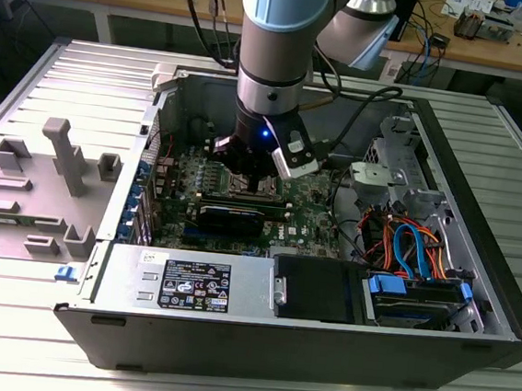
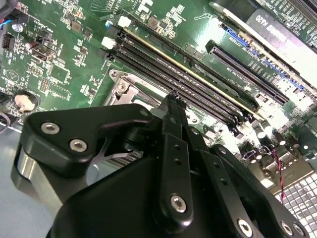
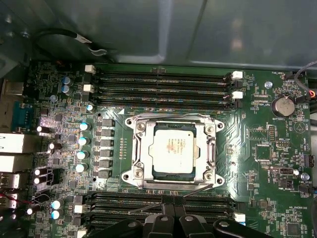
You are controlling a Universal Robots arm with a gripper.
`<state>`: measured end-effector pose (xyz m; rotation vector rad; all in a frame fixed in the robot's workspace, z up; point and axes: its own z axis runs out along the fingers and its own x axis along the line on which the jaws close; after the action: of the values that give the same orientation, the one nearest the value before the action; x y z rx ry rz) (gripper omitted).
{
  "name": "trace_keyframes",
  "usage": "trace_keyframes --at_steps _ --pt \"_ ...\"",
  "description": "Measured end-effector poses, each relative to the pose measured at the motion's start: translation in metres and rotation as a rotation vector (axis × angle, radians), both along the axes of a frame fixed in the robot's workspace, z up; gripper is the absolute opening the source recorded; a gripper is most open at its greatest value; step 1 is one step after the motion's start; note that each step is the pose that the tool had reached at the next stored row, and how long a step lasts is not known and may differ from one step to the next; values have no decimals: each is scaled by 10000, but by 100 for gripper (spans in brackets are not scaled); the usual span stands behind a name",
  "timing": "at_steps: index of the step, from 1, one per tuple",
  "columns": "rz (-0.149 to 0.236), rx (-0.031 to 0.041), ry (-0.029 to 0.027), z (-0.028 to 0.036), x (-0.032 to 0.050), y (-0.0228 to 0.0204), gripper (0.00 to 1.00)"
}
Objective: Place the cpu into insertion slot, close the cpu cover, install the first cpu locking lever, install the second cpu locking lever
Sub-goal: 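Install the second cpu locking lever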
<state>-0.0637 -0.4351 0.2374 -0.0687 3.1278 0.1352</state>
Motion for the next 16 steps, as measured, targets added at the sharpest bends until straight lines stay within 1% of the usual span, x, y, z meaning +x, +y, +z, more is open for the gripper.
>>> trace_keyframes --at_steps 1,2,3,5,7,9,12,13,16 --pt "-1 68 -1 -1 -1 -7 11" --pt "-1 157 0 -3 0 -20 11" --pt "-1 201 1 -4 0 -32 11" --pt "-2 273 1 -7 -12 -76 11" --pt "-1 330 1 -10 -39 -98 11" --pt "0 372 1 -12 -64 -107 11" --pt "-1 468 1 -16 -99 -119 11" --pt "-1 488 2 -16 -104 -119 11" --pt "0 507 1 -17 -106 -119 11"
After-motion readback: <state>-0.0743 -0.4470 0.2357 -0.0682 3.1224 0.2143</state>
